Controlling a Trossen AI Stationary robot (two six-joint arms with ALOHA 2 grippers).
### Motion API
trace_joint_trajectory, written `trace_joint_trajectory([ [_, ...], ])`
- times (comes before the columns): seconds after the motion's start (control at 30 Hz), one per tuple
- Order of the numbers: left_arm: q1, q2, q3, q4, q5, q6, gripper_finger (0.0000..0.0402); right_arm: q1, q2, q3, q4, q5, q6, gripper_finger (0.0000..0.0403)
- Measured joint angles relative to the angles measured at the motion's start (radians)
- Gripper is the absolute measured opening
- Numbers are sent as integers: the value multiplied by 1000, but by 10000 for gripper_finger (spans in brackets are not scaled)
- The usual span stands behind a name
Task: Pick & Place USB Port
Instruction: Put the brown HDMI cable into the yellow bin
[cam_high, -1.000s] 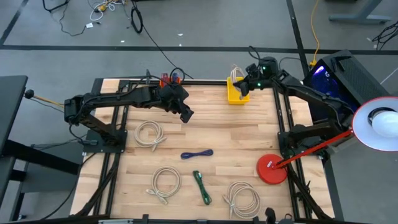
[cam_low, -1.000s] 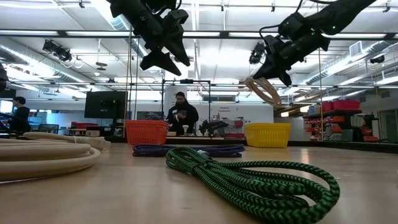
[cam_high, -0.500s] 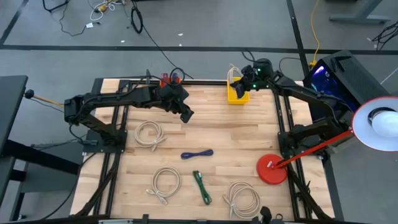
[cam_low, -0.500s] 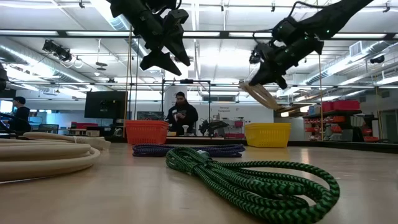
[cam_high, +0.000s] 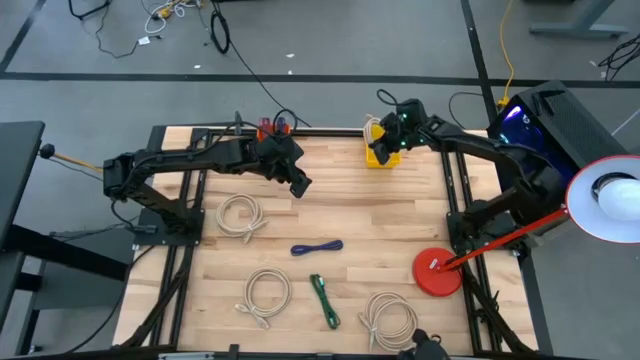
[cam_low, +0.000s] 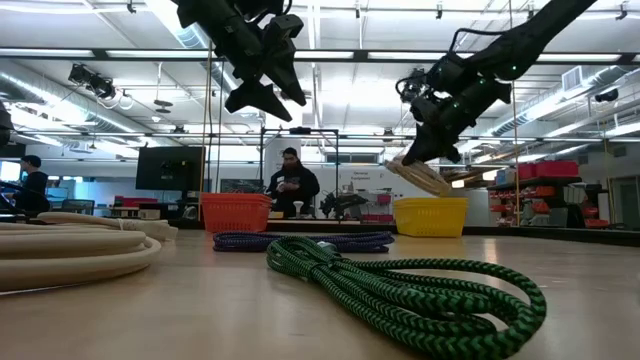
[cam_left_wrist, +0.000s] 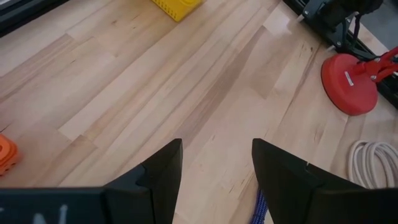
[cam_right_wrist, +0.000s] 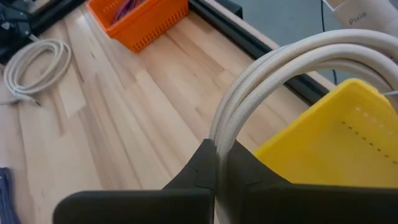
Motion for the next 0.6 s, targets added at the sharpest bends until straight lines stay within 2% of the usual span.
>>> trace_joint_trajectory([
  [0.17, 0, 0, 0, -1, 0, 0, 199, -5, 36, 0, 12, -8, -7, 5],
  [0.6, 0, 0, 0, -15, 0, 1, 199, -67, 37, 0, 46, -35, -6, 5],
])
